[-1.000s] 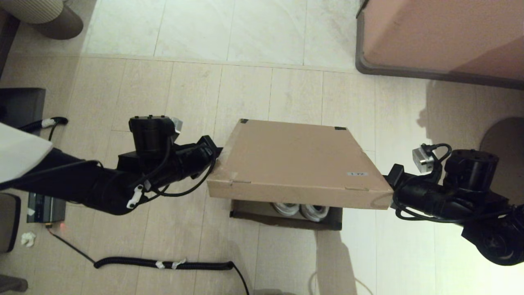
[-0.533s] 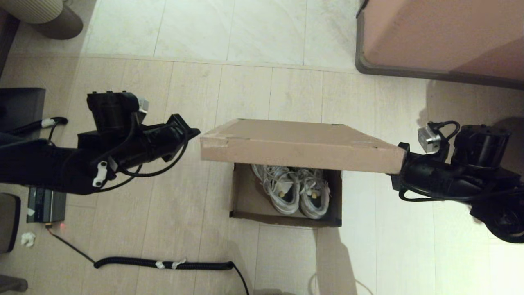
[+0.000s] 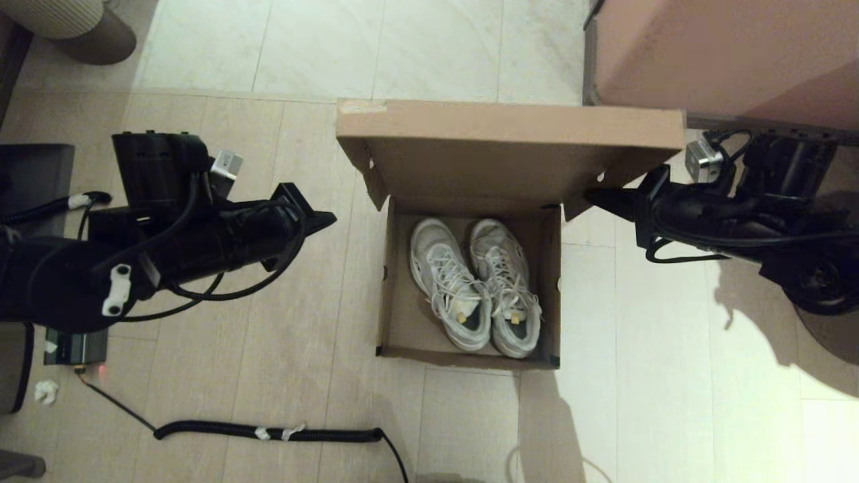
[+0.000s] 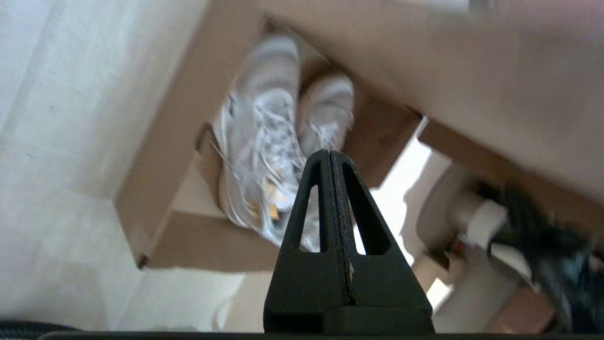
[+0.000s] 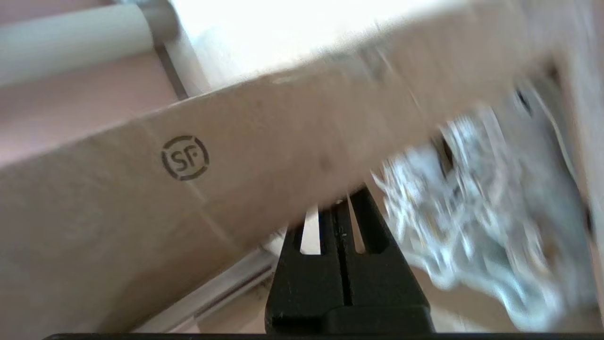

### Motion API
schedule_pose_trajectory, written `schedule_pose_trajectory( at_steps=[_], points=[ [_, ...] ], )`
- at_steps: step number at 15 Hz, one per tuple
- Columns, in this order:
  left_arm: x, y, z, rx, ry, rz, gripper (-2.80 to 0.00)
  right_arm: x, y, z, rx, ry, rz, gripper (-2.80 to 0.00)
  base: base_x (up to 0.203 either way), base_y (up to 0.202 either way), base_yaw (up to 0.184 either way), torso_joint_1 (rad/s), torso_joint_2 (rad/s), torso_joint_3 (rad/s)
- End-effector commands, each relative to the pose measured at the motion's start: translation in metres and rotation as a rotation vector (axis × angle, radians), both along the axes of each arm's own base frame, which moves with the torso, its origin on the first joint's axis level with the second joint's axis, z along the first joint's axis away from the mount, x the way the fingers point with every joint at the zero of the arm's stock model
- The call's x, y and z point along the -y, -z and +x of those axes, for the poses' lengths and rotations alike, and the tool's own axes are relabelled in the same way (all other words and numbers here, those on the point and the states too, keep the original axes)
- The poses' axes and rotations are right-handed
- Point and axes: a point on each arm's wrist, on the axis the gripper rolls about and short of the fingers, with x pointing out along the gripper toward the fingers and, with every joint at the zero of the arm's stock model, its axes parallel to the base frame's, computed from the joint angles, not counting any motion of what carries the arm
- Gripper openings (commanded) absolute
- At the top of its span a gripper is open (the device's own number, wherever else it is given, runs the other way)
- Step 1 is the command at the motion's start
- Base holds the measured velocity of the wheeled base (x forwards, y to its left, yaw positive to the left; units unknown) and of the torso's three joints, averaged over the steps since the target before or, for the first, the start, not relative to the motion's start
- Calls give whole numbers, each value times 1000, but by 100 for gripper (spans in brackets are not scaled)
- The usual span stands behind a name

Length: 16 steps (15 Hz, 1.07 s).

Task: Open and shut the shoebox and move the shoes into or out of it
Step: Open the shoe box

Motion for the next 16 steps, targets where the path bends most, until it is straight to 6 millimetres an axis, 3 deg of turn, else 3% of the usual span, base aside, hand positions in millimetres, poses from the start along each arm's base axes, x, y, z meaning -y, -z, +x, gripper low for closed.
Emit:
schedule_pose_trajectory(
  at_steps=[1, 3, 7, 9, 10, 12, 13, 15, 16],
  points=[
    [4, -3, -6, 9, 18, -8, -280, 2, -2, 24, 16, 11, 6, -280, 0, 0, 0, 0, 0, 0],
    [6, -1, -5, 4, 20, -6, -280, 8, -6, 49, 42, 33, 10, -280, 0, 0, 0, 0, 0, 0],
    [13, 2, -7, 8, 39, 18, -280, 22, 7, 106, 65, 90, 7, -280, 0, 0, 0, 0, 0, 0],
    [14, 17, -2, 23, 37, 140, -280, 26, 15, 117, 58, 245, -39, -280, 0, 0, 0, 0, 0, 0],
    [15, 27, 4, 40, 34, 243, -280, 23, 22, 119, 72, 340, -145, -280, 0, 0, 0, 0, 0, 0],
    [22, 52, 18, 59, 39, 436, -280, 13, 39, 116, 101, 560, -477, -280, 0, 0, 0, 0, 0, 0],
    [35, 54, 21, 89, 48, 467, -280, 7, 41, 106, 100, 598, -578, -280, 0, 0, 0, 0, 0, 0],
    [39, 45, 19, 136, 38, 471, -280, -13, 19, 67, 147, 527, -629, -280, 0, 0, 0, 0, 0, 0],
    [34, 38, 15, 151, 22, 466, -280, -32, 17, 43, 150, 451, -669, -280, 0, 0, 0, 0, 0, 0]
  ],
)
